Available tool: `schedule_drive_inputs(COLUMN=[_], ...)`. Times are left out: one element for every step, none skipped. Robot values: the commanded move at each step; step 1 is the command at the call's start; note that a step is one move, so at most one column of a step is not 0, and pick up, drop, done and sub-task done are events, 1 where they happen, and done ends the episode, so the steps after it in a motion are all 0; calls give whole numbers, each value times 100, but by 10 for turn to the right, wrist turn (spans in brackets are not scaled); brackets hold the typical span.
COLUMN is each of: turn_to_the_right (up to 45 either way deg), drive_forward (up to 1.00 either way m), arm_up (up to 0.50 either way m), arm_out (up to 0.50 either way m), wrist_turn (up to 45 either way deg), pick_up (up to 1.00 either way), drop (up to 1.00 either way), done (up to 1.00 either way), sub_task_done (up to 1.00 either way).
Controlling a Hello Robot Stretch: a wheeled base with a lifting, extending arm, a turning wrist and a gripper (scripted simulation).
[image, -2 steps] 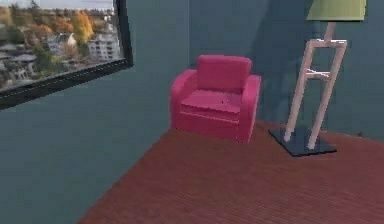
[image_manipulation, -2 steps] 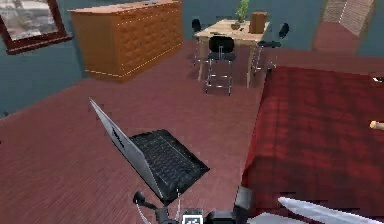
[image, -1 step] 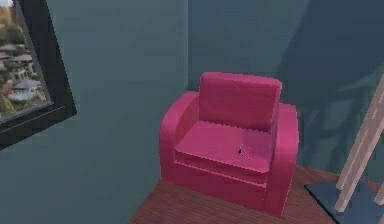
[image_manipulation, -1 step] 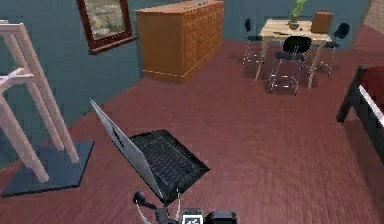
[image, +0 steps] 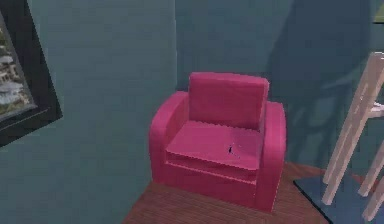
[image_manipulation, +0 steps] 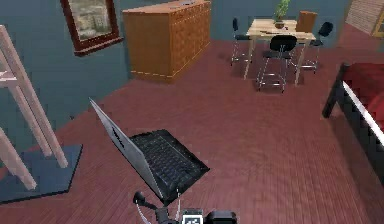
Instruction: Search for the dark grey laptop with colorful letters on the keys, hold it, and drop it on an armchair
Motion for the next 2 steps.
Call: schedule_drive_inputs(turn_to_the_right=[0, -450], drive_forward=[70, 0], arm_up=[0, 0], arm_out=[0, 0], wrist_turn=[0, 0], pick_up=[0, 0], drop=[0, 0], done=[0, 0], sub_task_done=[0, 0])
